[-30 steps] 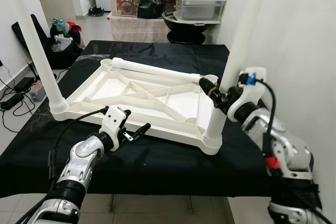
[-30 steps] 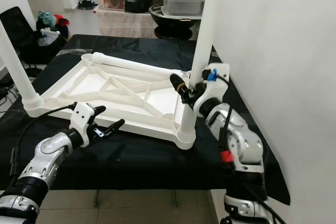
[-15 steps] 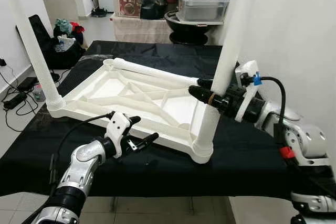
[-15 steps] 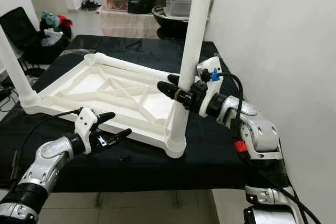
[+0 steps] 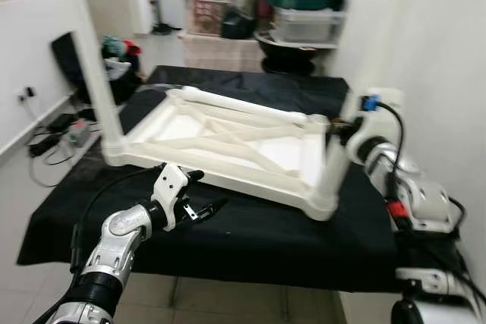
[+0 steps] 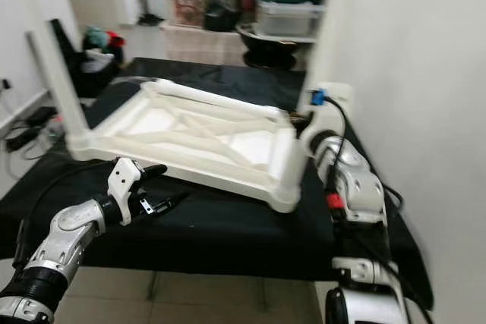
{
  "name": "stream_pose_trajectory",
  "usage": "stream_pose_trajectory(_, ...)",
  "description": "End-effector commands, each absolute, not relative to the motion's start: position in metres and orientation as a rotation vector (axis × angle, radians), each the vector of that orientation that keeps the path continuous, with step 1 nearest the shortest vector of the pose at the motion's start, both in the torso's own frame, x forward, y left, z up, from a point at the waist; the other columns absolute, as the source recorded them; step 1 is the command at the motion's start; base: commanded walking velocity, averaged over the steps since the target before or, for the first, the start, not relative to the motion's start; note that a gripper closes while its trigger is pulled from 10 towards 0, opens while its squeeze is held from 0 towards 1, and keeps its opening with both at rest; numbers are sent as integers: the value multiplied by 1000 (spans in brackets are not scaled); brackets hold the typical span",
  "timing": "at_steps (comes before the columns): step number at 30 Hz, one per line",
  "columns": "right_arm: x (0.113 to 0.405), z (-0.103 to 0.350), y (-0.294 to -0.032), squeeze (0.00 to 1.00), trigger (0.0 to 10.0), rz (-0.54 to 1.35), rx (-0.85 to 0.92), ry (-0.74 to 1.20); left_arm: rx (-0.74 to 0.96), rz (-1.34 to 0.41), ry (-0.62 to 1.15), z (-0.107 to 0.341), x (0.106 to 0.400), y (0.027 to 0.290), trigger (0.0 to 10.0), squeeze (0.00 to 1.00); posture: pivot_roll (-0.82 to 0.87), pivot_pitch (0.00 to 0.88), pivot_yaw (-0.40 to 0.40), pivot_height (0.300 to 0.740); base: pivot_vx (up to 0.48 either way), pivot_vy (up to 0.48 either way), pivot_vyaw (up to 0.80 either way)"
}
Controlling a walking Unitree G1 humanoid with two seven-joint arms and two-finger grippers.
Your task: Building children table
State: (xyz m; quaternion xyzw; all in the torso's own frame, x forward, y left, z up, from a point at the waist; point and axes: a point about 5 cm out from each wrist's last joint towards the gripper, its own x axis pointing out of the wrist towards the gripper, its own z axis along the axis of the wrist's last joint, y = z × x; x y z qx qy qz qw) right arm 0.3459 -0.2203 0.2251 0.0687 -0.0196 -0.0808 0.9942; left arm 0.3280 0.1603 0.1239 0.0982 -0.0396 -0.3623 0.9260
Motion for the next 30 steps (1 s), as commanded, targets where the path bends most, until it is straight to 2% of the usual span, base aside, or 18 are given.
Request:
stream_pose_trajectory(1,333,201,-231,0,0,-299,200,40,198,-736,-82,125,328,161,10000,0,54,0,-60,740,0,0,0)
stream_pose_trajectory(2,333,201,-231,0,0,-299,200,40,198,-736,-82,125,328,161,10000,0,54,0,-60,740,0,0,0)
stream_pose_trajectory(5,325,191,-198,0,0,-207,190,80,195,-726,-81,125,329,161,10000,0,45,0,-49,740,0,0,0)
stream_pose_trajectory(6,325,191,-198,0,0,-207,190,80,195,-726,-81,125,329,161,10000,0,45,0,-49,740,0,0,0)
stream_pose_trajectory(7,325,191,-185,0,4745,-146,160,83,196,-728,-79,125,330,160,10000,0,43,0,-48,740,0,0,0)
stream_pose_trajectory(8,325,191,-185,0,4745,-146,160,83,196,-728,-79,125,330,160,10000,0,43,0,-48,740,0,0,0)
stream_pose_trajectory(9,327,195,-173,0,10000,-65,173,68,196,-729,-78,125,331,160,10000,0,43,0,-49,740,0,0,0)
stream_pose_trajectory(11,334,214,-168,0,10000,19,180,-32,197,-730,-79,126,332,159,10000,0,42,0,-51,740,0,0,0)
stream_pose_trajectory(12,337,223,-169,1000,10000,42,179,-66,197,-728,-80,126,332,159,10000,0,47,0,-57,740,0,0,0)
stream_pose_trajectory(16,339,236,-169,1000,10000,104,182,-94,196,-727,-80,126,332,160,10000,0,49,0,-59,740,0,0,0)
stream_pose_trajectory(17,339,246,-166,322,10000,192,178,-117,196,-727,-79,126,331,160,10000,0,49,0,-58,740,0,0,0)
stream_pose_trajectory(18,335,256,-160,0,10000,360,169,-145,194,-728,-77,125,330,161,10000,0,48,0,-58,740,0,0,0)
stream_pose_trajectory(19,332,262,-157,0,10000,477,160,-163,192,-729,-76,125,330,161,10000,0,47,0,-57,740,0,0,0)
stream_pose_trajectory(20,332,262,-157,0,10000,477,160,-163,192,-729,-76,125,330,161,10000,0,47,0,-57,740,0,0,0)
stream_pose_trajectory(24,297,256,-146,0,10000,983,-39,-96,191,-739,-75,125,330,159,10000,0,55,0,-63,740,0,0,0)
stream_pose_trajectory(28,300,249,-150,0,10000,1041,-90,-27,193,-737,-75,126,331,160,10000,0,58,0,-67,740,0,0,0)
stream_pose_trajectory(29,301,248,-150,0,5137,1045,-89,-19,194,-737,-75,125,331,160,10000,0,58,0,-67,740,0,0,0)
stream_pose_trajectory(30,301,248,-150,0,5137,1045,-89,-19,194,-737,-75,125,331,160,10000,0,58,0,-67,740,0,0,0)
